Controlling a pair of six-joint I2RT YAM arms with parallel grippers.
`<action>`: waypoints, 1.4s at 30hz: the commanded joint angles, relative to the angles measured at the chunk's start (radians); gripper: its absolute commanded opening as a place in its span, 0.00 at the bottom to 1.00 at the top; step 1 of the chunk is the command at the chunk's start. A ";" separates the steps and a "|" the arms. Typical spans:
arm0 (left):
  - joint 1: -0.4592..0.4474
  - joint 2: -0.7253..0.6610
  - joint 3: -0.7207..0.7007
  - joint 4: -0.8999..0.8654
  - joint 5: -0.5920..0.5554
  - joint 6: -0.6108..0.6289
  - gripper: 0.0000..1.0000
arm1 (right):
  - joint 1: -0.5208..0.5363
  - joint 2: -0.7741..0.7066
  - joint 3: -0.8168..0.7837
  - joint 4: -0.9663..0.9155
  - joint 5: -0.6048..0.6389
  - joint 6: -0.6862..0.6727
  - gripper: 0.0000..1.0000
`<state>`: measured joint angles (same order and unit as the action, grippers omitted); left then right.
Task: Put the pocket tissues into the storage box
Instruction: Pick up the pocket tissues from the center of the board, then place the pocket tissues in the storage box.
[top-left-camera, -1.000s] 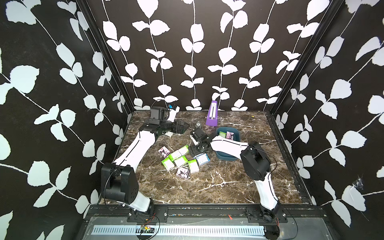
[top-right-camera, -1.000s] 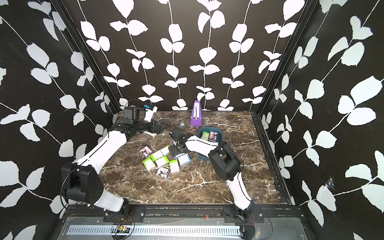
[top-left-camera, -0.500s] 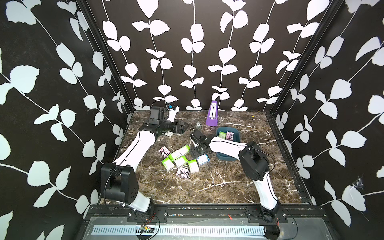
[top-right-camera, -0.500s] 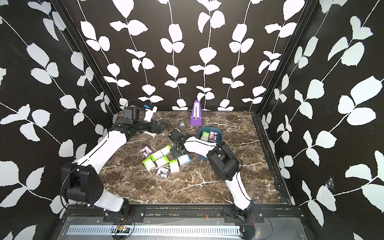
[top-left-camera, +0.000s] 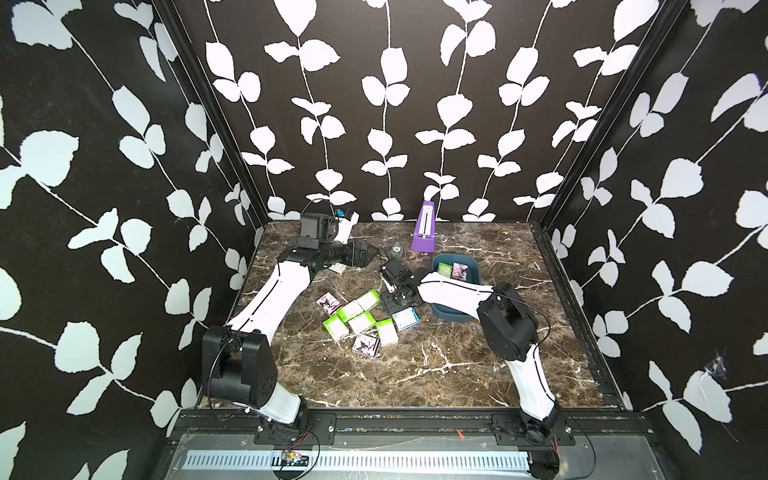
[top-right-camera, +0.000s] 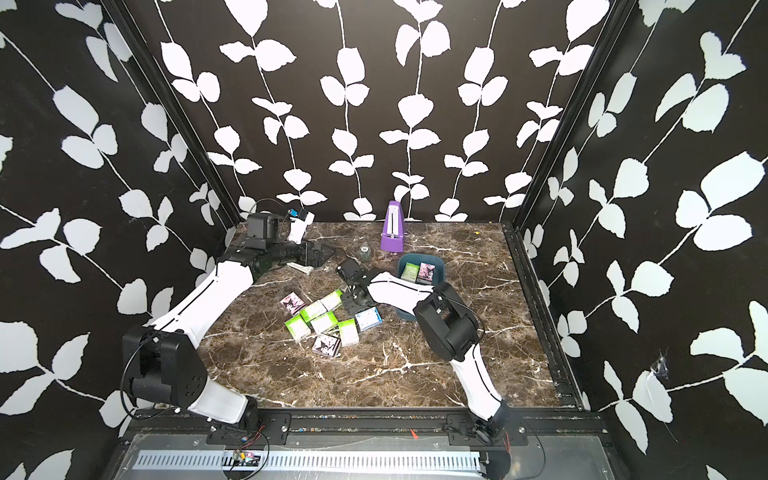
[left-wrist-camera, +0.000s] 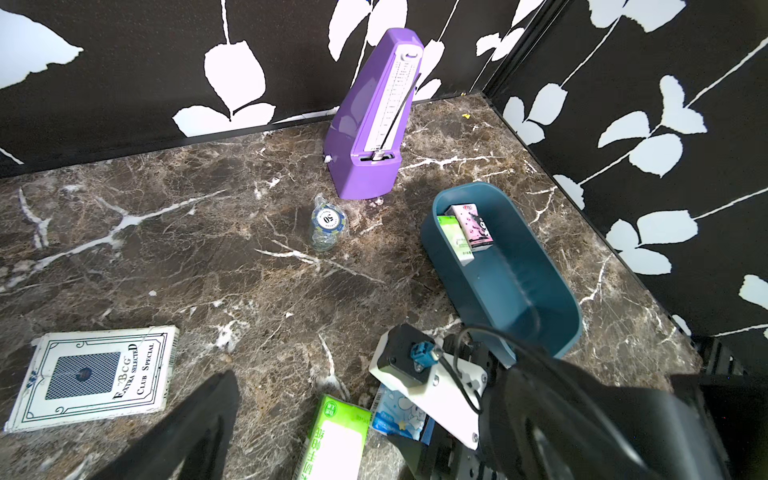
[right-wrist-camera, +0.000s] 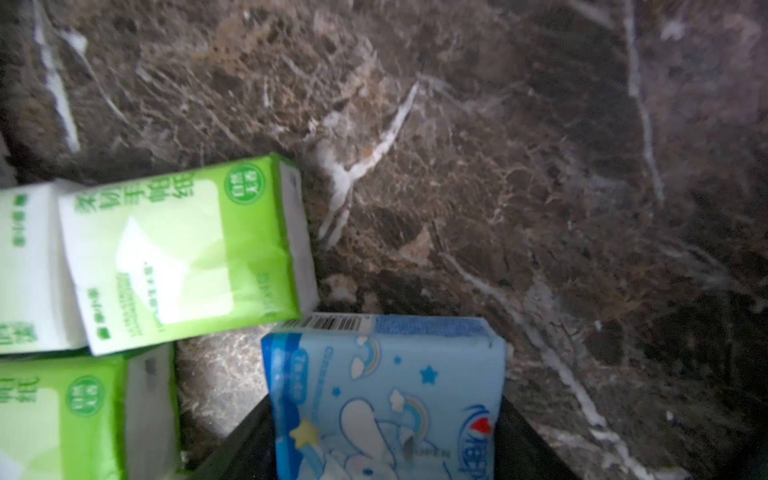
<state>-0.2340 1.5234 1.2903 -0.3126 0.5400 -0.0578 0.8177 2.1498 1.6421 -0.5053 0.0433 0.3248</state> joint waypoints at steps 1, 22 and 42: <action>0.004 -0.014 0.034 -0.008 0.013 -0.007 0.99 | -0.050 -0.113 -0.037 0.091 -0.003 0.004 0.71; 0.002 0.028 0.048 0.047 0.045 -0.055 0.99 | -0.360 -0.408 -0.369 0.056 0.060 0.110 0.69; 0.002 0.014 0.047 0.012 0.026 -0.021 0.99 | -0.378 -0.193 -0.288 0.080 0.050 0.174 0.69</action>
<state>-0.2340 1.5681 1.3411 -0.2932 0.5640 -0.0940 0.4412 1.9358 1.3083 -0.4305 0.0788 0.4904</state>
